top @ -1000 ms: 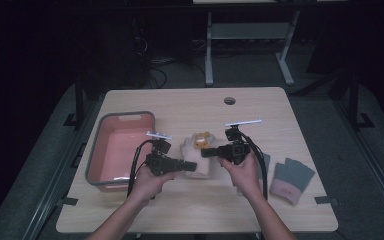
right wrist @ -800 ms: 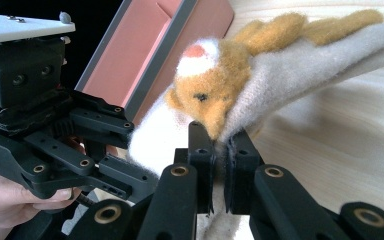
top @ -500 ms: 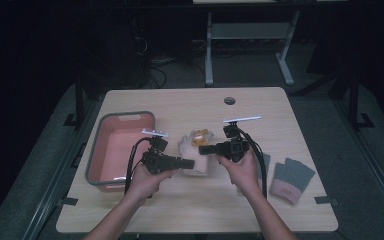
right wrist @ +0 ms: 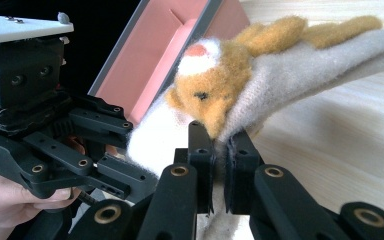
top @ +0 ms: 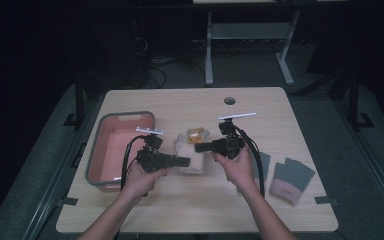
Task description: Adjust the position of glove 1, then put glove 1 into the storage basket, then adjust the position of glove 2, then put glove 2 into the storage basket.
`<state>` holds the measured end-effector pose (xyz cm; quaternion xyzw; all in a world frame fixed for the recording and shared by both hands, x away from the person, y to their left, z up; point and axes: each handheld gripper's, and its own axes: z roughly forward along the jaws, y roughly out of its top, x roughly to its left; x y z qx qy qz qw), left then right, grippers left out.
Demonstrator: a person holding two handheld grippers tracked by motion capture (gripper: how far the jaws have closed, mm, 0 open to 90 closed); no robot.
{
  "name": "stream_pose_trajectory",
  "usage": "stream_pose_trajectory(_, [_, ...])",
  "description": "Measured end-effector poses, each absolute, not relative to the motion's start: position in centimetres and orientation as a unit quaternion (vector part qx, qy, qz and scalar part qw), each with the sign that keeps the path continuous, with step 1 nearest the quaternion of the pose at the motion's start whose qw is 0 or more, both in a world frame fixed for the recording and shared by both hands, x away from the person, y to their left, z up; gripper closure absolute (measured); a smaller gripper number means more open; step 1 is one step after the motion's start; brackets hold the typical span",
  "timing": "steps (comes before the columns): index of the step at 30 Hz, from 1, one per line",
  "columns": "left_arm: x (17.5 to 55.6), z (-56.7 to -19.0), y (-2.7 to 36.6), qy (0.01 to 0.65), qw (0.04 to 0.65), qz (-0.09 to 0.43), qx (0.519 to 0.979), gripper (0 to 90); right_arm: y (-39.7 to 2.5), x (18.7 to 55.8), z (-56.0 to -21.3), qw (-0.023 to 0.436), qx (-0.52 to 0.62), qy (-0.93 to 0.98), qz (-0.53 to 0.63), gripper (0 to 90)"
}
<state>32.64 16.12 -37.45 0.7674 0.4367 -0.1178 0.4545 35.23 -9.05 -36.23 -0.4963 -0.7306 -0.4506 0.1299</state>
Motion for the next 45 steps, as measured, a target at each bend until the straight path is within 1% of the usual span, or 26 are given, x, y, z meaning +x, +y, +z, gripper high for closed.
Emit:
stream_pose_trajectory(19, [33.3, -35.7, 17.8, 0.442, 0.465, -0.113, 0.759, 67.4, -7.5, 36.3, -34.4, 0.122, -0.481, -0.737, -0.458, 84.0])
stream_pose_trajectory(31, [33.6, -35.1, 18.4, 0.447, 0.467, -0.111, 0.755, 67.4, -6.9, 36.8, -33.8, 0.126, -0.479, -0.737, -0.460, 84.1])
stream_pose_trajectory(45, [33.8, -33.6, 20.1, 0.448, 0.473, -0.099, 0.752, 67.4, -5.3, 37.6, -32.6, 0.130, -0.468, -0.738, -0.468, 84.0])
